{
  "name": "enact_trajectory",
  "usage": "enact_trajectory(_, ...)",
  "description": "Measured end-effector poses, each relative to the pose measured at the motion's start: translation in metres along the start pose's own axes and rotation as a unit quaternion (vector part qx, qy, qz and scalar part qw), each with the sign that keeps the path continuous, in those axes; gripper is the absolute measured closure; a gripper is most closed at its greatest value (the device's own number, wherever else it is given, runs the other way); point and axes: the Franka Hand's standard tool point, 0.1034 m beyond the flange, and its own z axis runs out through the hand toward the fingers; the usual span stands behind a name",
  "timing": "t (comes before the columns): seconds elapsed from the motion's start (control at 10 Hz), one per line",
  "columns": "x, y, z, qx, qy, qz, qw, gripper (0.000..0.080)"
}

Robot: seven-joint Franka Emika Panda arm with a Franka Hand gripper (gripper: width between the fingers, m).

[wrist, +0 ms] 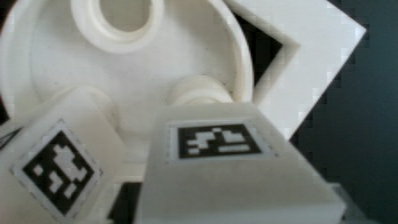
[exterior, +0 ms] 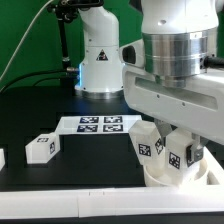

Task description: Assemble stool

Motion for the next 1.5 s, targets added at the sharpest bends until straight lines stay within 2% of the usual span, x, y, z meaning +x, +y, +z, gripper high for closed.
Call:
enact_trajectory(0.2, -0.007, 0.003, 0.003, 0.026, -0.006, 0.187, 0.982, 0.0461)
enact_trajectory(0.5, -0.014, -0.001, 0.007, 0.067, -0.031, 0.384, 0.92, 0.0461)
enact_trajectory(0.6, -0.016, -0.003, 0.007, 0.073, -0.032, 0.421, 0.904, 0.0461)
enact_trajectory(0.7, -0.016, -0.003, 0.007, 0.072, -0.033, 0.422, 0.903, 0.0461)
enact_trajectory(0.8, -0.017, -0.003, 0.008, 0.071, -0.036, 0.454, 0.887, 0.0461)
enact_trajectory(1.1, -0.02, -0.005, 0.008, 0.074, -0.044, 0.492, 0.866, 0.0461)
enact_trajectory(1.2, -0.024, -0.008, 0.009, 0.091, -0.048, 0.517, 0.85, 0.0461)
enact_trajectory(1.4, -0.033, -0.01, 0.01, 0.128, -0.041, 0.524, 0.841, 0.0461)
enact_trajectory(1.5, -0.035, -0.011, 0.01, 0.134, -0.035, 0.51, 0.849, 0.0461)
